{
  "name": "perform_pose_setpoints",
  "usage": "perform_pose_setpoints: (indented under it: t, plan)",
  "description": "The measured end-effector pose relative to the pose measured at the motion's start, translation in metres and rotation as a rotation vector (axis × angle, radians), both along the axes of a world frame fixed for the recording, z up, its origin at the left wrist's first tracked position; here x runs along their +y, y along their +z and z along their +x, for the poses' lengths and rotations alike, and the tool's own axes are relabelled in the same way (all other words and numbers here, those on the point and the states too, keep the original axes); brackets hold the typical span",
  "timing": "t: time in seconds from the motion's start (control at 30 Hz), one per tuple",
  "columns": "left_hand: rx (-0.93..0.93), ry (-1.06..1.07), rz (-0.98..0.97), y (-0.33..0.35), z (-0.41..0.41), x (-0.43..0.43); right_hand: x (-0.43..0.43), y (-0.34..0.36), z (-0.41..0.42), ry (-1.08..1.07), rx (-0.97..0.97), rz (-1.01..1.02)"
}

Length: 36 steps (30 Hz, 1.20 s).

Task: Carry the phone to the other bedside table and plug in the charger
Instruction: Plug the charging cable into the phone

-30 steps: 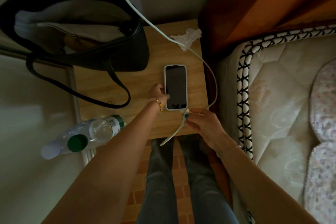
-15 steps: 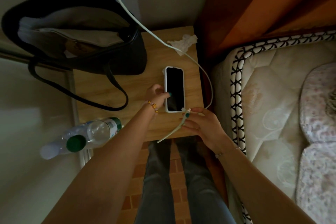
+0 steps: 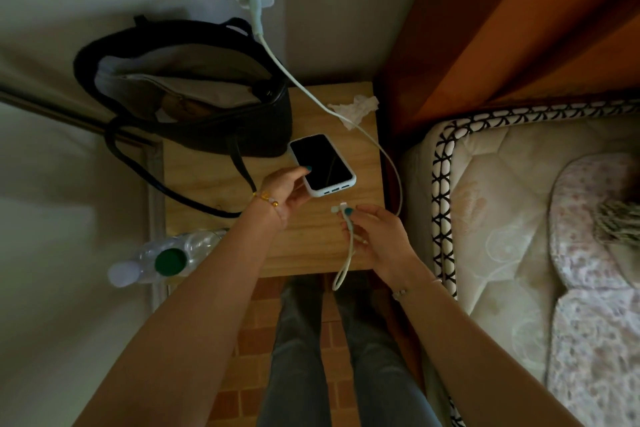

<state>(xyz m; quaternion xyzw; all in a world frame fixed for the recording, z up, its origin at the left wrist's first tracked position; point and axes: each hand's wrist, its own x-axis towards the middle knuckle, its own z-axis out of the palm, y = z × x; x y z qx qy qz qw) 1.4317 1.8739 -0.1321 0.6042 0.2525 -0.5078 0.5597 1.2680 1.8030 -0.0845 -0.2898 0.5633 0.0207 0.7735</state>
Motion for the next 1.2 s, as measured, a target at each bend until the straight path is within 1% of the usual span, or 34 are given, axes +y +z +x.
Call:
perform_pose_setpoints:
  t: [0.13, 0.37, 0.47, 0.6, 0.77, 1.03, 1.2]
  plan:
    - [0.015, 0.024, 0.000, 0.003, -0.010, 0.001, -0.001, 0.006, 0.008, 0.009, 0.000, -0.066]
    - [0.034, 0.035, -0.003, 0.003, -0.018, 0.007, 0.000, 0.006, 0.006, 0.011, 0.066, -0.089]
    - [0.008, 0.022, 0.012, 0.004, -0.018, 0.009, 0.003, 0.007, 0.007, -0.012, 0.092, -0.043]
    - [-0.029, -0.018, 0.000, 0.006, -0.020, 0.008, 0.006, 0.007, 0.013, -0.117, 0.146, 0.066]
    - [-0.040, -0.041, 0.031, 0.008, -0.021, 0.004, 0.006, 0.002, 0.015, -0.191, 0.164, 0.120]
    - [-0.052, -0.080, 0.045, 0.010, -0.029, 0.002, 0.014, -0.004, 0.013, -0.257, 0.208, 0.125]
    - [-0.020, -0.080, 0.077, 0.009, -0.032, 0.001, 0.010, -0.001, 0.014, -0.288, 0.236, 0.116]
